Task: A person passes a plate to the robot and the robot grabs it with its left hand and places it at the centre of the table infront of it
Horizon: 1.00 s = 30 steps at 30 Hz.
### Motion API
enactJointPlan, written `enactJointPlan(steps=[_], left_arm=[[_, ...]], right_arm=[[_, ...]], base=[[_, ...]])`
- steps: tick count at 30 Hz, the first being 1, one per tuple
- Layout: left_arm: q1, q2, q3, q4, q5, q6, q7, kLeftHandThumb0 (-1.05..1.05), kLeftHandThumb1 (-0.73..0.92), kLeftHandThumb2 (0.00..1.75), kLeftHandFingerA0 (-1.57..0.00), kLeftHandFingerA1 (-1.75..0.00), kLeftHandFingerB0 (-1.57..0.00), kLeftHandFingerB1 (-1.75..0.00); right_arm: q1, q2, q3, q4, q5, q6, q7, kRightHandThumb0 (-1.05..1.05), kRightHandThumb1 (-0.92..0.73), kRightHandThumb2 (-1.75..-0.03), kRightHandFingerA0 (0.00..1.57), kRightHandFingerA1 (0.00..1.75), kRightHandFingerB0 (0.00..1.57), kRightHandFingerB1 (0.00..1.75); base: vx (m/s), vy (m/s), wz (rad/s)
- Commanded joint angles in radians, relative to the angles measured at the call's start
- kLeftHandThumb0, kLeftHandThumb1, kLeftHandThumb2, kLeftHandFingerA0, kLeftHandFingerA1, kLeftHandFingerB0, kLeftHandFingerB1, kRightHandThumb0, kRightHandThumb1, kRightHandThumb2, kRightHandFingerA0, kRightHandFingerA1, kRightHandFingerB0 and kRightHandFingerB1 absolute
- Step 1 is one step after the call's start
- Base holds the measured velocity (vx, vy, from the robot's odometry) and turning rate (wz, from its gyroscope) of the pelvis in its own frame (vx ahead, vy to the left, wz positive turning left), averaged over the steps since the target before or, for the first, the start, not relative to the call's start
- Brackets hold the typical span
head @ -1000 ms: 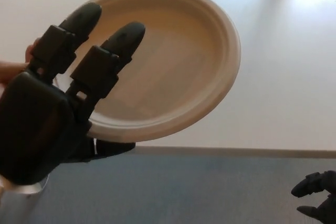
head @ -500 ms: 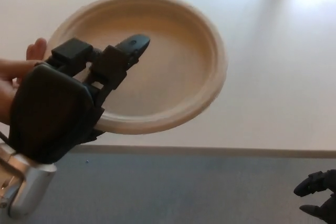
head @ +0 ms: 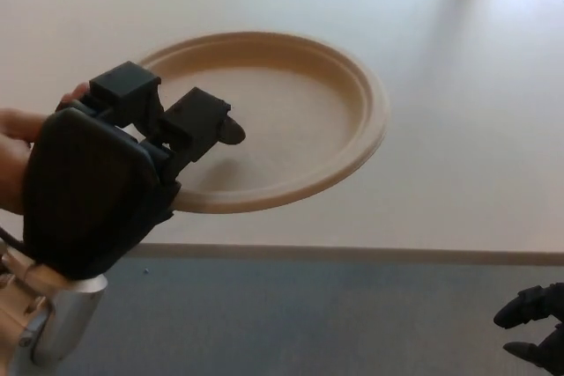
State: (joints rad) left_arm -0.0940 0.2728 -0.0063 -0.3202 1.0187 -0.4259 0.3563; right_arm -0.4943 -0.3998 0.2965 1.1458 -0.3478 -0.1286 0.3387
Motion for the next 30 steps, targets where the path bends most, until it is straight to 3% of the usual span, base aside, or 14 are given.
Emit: enactJointPlan(steps=[1, 14, 17, 20, 21, 24, 25, 29, 30], left_arm=[[-0.007, 0.024, -0.015, 0.021, -0.001, -0.006, 0.073, -0.16, 0.57, 0.58, -0.85, -1.66, -0.59, -1.33], [-0.080, 0.053, -0.053, 0.138, -0.038, -0.022, 0.108, -0.15, 0.56, 0.58, -0.84, -1.63, -0.57, -1.33], [-0.127, 0.060, -0.068, 0.209, -0.026, 0.021, 0.073, -0.11, 0.57, 0.58, -0.83, -1.60, -0.65, -1.13], [-0.182, 0.061, -0.085, 0.298, -0.019, 0.043, 0.082, -0.06, 0.63, 0.59, -0.85, -1.65, -0.63, -1.23], [-0.213, 0.063, -0.097, 0.348, -0.013, 0.043, 0.092, -0.09, 0.62, 0.58, -0.79, -1.65, -0.60, -1.31], [-0.319, 0.075, -0.144, 0.515, 0.016, 0.042, 0.142, -0.14, 0.67, 0.59, -0.81, -1.68, -0.59, -1.35], [-0.345, 0.080, -0.160, 0.548, 0.032, 0.046, 0.148, -0.15, 0.62, 0.56, -0.78, -1.68, -0.58, -1.40], [-0.398, 0.087, -0.198, 0.623, 0.024, 0.042, 0.180, -0.14, 0.62, 0.57, -0.80, -1.70, -0.56, -1.38], [-0.427, 0.084, -0.219, 0.660, 0.027, 0.042, 0.177, -0.23, 0.63, 0.60, -0.84, -1.68, -0.69, -1.04]], right_arm=[[-0.023, -0.016, -0.004, 0.013, -0.005, 0.000, 0.012, -0.56, -0.64, -0.58, 0.50, 0.62, 0.41, 0.48], [-0.019, -0.019, 0.000, 0.014, -0.010, -0.004, 0.010, -0.56, -0.64, -0.58, 0.50, 0.62, 0.41, 0.48], [-0.018, -0.021, 0.003, 0.009, -0.014, -0.005, 0.010, -0.57, -0.64, -0.58, 0.51, 0.61, 0.41, 0.47], [-0.025, -0.017, -0.002, 0.015, -0.007, -0.002, 0.016, -0.56, -0.64, -0.58, 0.48, 0.61, 0.39, 0.48], [-0.025, -0.018, -0.002, 0.017, -0.007, -0.004, 0.015, -0.56, -0.64, -0.58, 0.49, 0.61, 0.40, 0.47], [-0.032, -0.017, -0.001, 0.015, -0.008, 0.002, 0.020, -0.56, -0.64, -0.58, 0.50, 0.62, 0.39, 0.48], [-0.032, -0.017, -0.001, 0.013, -0.008, 0.002, 0.018, -0.56, -0.64, -0.58, 0.54, 0.62, 0.39, 0.48], [-0.032, -0.016, 0.000, 0.013, -0.010, 0.002, 0.012, -0.56, -0.64, -0.58, 0.53, 0.62, 0.39, 0.47], [-0.033, -0.015, 0.000, 0.018, -0.009, 0.003, 0.013, -0.57, -0.64, -0.58, 0.52, 0.62, 0.40, 0.47]], base=[[0.00, 0.000, 0.00], [0.00, 0.000, 0.00], [0.00, 0.000, 0.00], [0.00, 0.000, 0.00], [0.00, 0.000, 0.00], [0.00, 0.000, 0.00], [0.00, 0.000, 0.00], [0.00, 0.000, 0.00], [0.00, 0.000, 0.00]])
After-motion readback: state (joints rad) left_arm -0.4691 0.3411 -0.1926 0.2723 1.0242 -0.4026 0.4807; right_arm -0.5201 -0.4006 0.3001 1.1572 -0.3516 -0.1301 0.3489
